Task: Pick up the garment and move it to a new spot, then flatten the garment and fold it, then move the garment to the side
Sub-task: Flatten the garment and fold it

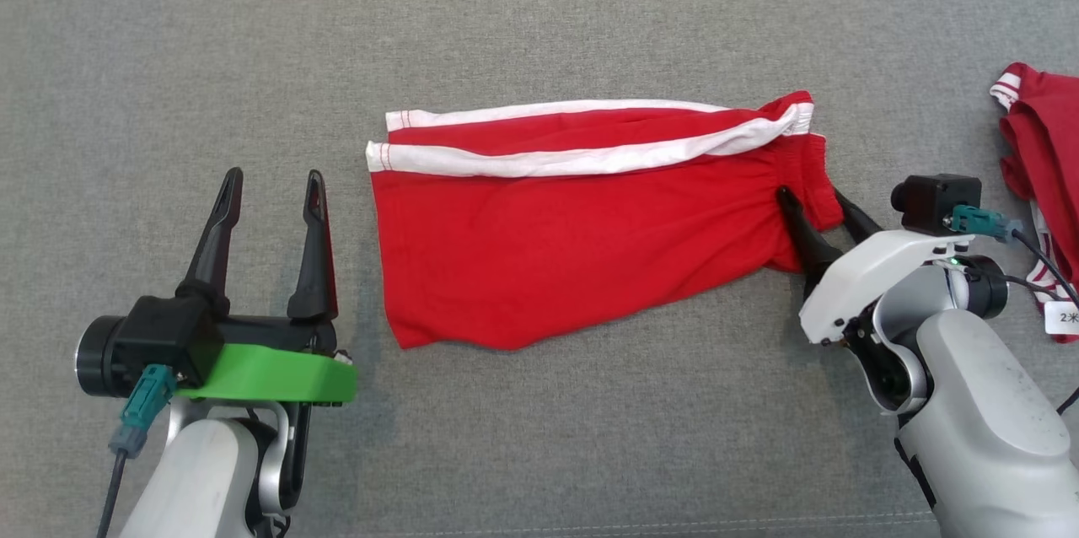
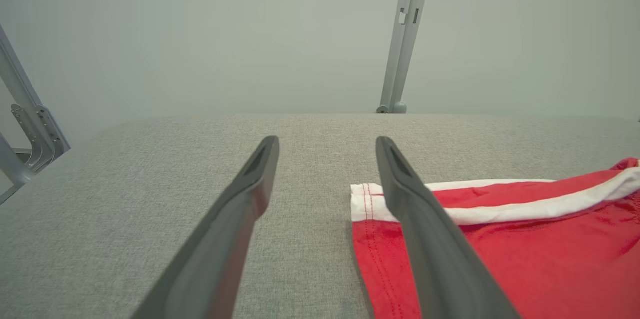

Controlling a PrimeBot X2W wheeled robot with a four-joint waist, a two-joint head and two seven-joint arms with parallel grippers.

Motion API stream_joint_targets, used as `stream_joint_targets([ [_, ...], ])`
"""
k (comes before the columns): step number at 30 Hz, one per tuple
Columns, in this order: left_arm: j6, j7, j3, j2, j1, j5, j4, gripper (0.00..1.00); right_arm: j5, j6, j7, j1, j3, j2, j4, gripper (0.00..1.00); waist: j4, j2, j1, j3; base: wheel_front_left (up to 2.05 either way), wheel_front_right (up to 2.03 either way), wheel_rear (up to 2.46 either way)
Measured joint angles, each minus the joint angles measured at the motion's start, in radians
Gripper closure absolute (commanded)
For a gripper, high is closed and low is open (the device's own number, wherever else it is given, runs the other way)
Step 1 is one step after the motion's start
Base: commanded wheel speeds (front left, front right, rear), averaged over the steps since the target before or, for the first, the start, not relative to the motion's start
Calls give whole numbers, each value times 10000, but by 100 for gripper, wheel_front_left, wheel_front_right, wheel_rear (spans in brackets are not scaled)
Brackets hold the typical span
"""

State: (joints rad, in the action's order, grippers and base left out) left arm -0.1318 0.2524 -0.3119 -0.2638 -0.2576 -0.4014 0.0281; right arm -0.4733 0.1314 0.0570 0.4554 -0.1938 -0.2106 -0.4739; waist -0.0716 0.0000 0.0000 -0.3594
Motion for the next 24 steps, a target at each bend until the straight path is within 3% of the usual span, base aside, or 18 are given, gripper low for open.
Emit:
stream_joint_targets([
  [5,0,12,4,-29,-1,6,35,0,-516,12,31,-24,-291,-234,309,100,169,0,0,12,0,0,0],
  [14,-19,29,-19,-82,-2,48,-17,0,-1331,0,128,-625,355,-978,1003,100,381,1,0,89,0,0,0],
  [24,-79,-46,-130,-144,-1,48,-56,0,-3455,-8,1549,-721,-750,-823,3776,100,472,0,0,148,0,0,0],
])
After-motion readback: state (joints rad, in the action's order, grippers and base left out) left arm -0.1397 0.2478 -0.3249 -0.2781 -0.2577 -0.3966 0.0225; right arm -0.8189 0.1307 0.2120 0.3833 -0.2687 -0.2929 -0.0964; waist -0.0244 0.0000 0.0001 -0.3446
